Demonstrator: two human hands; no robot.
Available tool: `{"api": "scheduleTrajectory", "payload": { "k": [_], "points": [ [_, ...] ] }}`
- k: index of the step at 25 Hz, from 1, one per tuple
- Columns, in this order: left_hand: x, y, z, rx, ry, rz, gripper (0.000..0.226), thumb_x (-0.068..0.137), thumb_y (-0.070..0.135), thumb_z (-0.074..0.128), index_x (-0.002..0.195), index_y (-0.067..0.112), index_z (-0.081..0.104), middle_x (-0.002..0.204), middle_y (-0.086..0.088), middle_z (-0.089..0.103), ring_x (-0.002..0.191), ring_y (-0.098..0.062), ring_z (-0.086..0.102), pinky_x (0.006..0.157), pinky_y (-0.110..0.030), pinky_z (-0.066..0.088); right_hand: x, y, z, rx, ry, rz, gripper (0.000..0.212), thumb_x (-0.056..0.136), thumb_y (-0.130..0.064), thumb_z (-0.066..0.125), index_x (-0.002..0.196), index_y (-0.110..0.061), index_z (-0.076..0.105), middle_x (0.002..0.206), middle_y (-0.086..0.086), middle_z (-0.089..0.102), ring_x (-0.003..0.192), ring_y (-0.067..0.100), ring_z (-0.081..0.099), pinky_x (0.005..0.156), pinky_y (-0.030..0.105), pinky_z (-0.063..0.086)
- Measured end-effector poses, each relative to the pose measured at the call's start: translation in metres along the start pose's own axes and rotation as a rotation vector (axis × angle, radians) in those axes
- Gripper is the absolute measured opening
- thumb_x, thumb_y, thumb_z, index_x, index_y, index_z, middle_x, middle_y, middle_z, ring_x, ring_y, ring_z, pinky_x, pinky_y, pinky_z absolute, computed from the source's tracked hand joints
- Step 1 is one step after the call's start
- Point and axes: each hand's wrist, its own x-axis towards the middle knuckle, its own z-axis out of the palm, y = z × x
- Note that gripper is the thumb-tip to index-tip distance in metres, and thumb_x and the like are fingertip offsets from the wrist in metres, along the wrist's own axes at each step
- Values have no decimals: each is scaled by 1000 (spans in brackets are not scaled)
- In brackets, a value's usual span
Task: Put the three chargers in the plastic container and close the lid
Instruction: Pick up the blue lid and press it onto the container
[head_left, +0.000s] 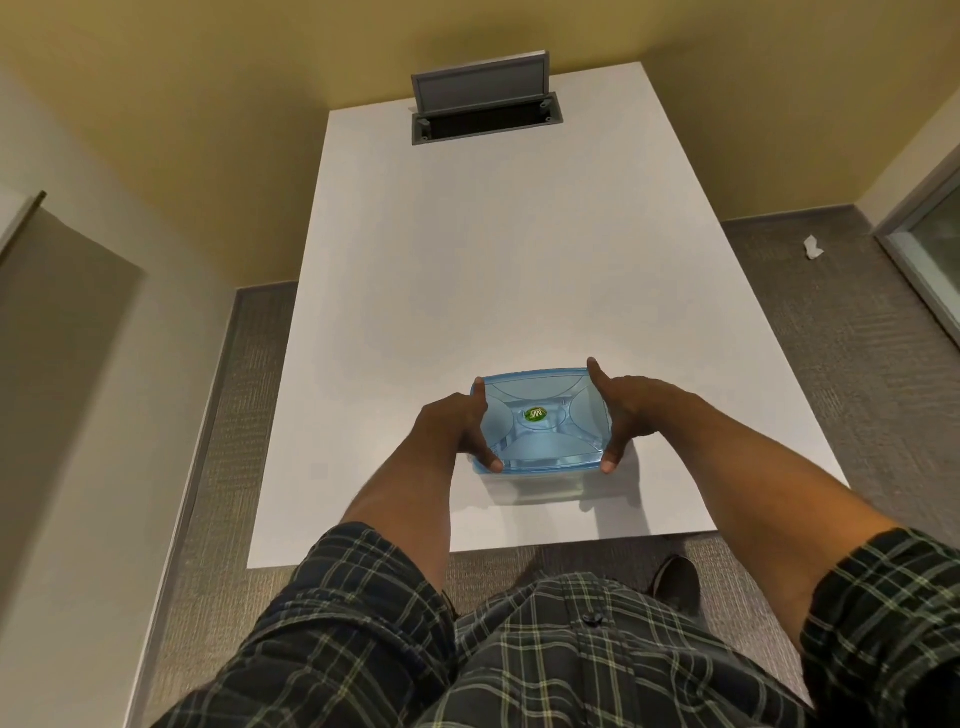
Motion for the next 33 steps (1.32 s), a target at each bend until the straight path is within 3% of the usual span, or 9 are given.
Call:
{"api": "scheduleTrajectory", "payload": {
  "k": [2, 5, 9, 12, 17, 24, 27, 30, 33],
  "points": [
    [0, -1, 1, -42, -7, 5, 151, 65, 57, 89, 159, 14, -22, 154, -13, 47, 136, -31, 51, 110, -43, 45, -3, 7, 4, 172, -7, -6, 172, 43, -42, 101, 152, -30, -32, 139, 15, 54, 109, 28, 66, 86, 33, 54],
    [-2, -2, -2, -171, -67, 19, 151, 68, 47, 91, 157, 19, -27, 136, -12, 63, 96, -22, 72, 90, -33, 53, -7, 20, 11, 366, -20, -10, 164, 49, -34, 100, 152, -41, -28, 102, 5, 67, 70, 18, 73, 57, 26, 54],
    [-5, -2, -7, -314, -119, 13, 150, 70, 31, 93, 156, 25, -30, 134, -15, 64, 93, -24, 76, 90, -37, 59, -8, 26, 15, 562, -36, -12, 152, 62, -18, 97, 154, -38, -22, 84, 12, 73, 66, 22, 76, 57, 28, 58],
    [-8, 0, -6, -310, -132, 2, 150, 71, 25, 93, 155, 23, -32, 124, -18, 70, 88, -24, 76, 82, -34, 60, -13, 25, 16, 611, -40, -46, 139, 63, -8, 95, 158, -34, -4, 76, 11, 73, 63, 23, 74, 60, 30, 60],
    [-12, 0, 0, -190, -79, -3, 149, 71, 30, 92, 156, 18, -30, 100, -12, 77, 71, -16, 70, 68, -27, 54, -20, 27, 16, 613, -33, -53, 129, 65, 4, 91, 160, -25, 8, 77, 12, 70, 62, 20, 72, 63, 30, 60],
    [-13, 6, 10, -81, -2, -17, 148, 72, 30, 91, 155, 18, -31, 109, -14, 75, 74, -22, 71, 89, -39, 61, -19, 27, 13, 732, -103, 26, 88, 79, -1, 83, 150, -11, 32, 93, 22, 72, 69, 27, 75, 69, 36, 64],
    [-14, 9, 9, -25, 22, -23, 149, 70, 35, 91, 157, 15, -29, 124, -15, 68, 92, -27, 75, 93, -42, 59, -18, 28, 15, 697, -83, 48, 80, 76, -3, 85, 142, -6, 40, 92, 21, 72, 72, 29, 74, 71, 37, 63],
    [-14, 13, 6, 103, 62, -42, 150, 66, 47, 92, 159, 9, -20, 136, -15, 59, 117, -32, 66, 97, -42, 55, -15, 28, 15, 602, -67, 52, 83, 73, -10, 89, 141, -5, 41, 88, 16, 71, 74, 27, 74, 68, 35, 62],
    [-18, 15, 1, 252, 166, -26, 145, 54, 57, 93, 159, 1, 10, 143, -13, 43, 117, -33, 62, 85, -40, 52, -12, 32, 13, 501, -10, 4, 118, 67, -22, 94, 158, -15, 18, 112, 15, 67, 84, 25, 74, 72, 32, 59]
  ]
}}
